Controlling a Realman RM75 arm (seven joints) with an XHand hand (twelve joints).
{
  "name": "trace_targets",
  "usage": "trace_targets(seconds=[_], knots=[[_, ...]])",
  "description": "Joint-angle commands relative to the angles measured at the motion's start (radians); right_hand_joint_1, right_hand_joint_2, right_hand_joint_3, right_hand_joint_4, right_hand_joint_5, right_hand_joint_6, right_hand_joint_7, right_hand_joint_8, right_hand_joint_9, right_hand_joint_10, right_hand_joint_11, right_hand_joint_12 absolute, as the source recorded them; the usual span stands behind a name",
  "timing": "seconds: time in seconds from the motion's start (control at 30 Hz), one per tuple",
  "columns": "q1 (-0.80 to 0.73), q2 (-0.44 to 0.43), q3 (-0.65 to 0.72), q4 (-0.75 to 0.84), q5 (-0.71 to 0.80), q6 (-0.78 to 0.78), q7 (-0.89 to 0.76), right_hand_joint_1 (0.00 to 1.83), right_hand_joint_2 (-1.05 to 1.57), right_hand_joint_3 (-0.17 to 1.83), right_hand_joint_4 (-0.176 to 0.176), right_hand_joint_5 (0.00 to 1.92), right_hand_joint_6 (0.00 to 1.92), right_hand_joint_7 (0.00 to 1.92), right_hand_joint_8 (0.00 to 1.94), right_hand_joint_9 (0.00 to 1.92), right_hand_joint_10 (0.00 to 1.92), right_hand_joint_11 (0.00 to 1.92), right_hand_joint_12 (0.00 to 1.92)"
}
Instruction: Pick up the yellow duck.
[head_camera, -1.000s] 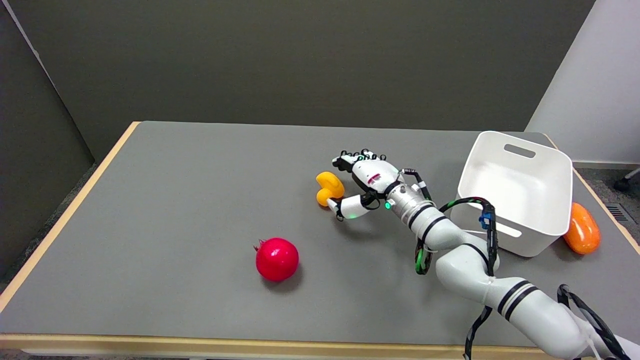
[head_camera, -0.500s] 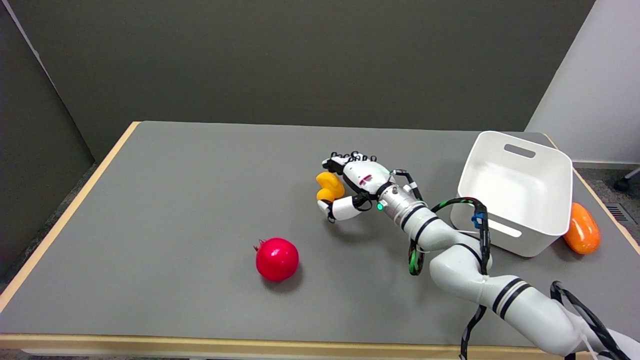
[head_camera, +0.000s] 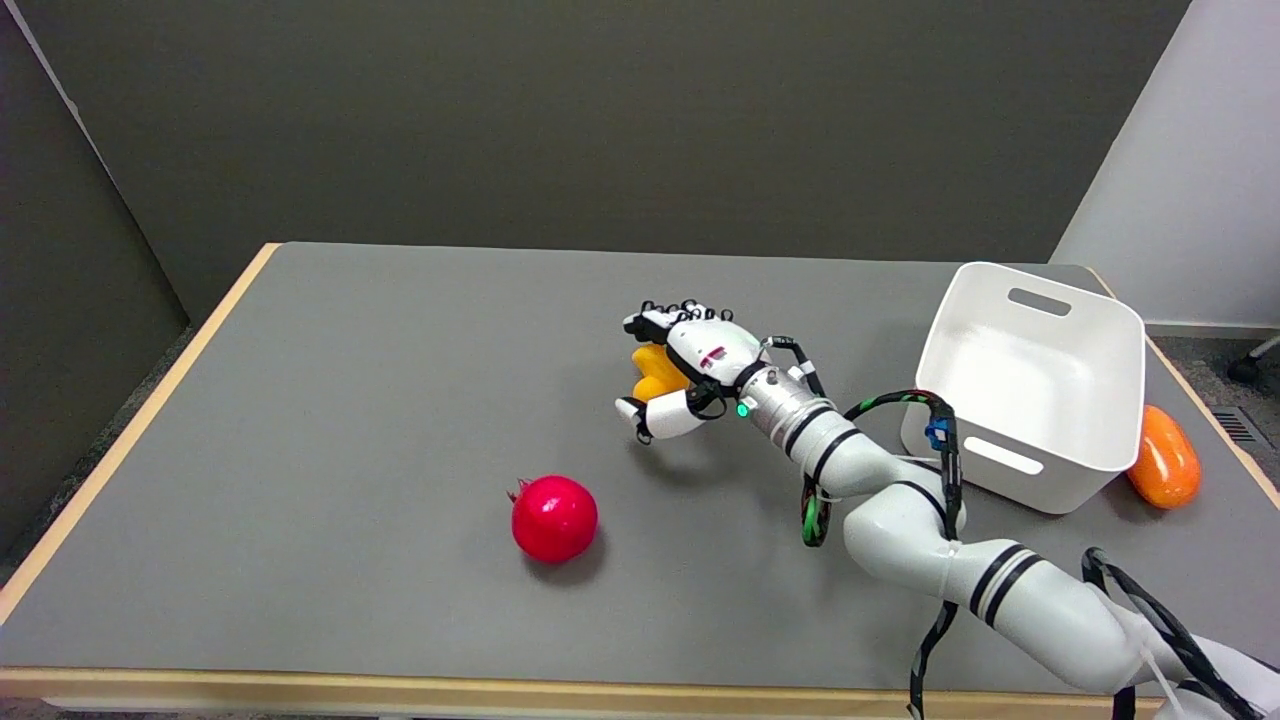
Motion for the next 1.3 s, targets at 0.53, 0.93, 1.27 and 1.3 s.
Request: trace_targets(seconds=[0.53, 0.93, 1.27, 1.3], knots=[[-0.001, 0.001, -0.045, -0.042, 0.050, 0.074, 0.001, 0.65, 0.65, 0.89, -0.128, 0.19, 0.43, 0.33, 0.49, 0.24, 0.90, 0.07, 1.26], [-0.007, 0.001, -0.063, -0.080, 0.160, 0.167, -0.008, 0.98, 0.83, 0.90, -0.118, 0.27, 0.62, 0.52, 0.72, 0.50, 1.17, 0.46, 1.68], [0.002, 0.002, -0.076, -0.086, 0.150, 0.174, -0.008, 1.29, 1.16, 0.28, -0.081, 0.34, 1.17, 0.65, 1.55, 0.60, 1.31, 0.62, 1.76], [0.003, 0.002, -0.077, -0.086, 0.150, 0.176, -0.008, 1.30, 1.16, 0.26, -0.090, 0.36, 1.25, 0.66, 1.54, 0.61, 1.35, 0.63, 1.76]])
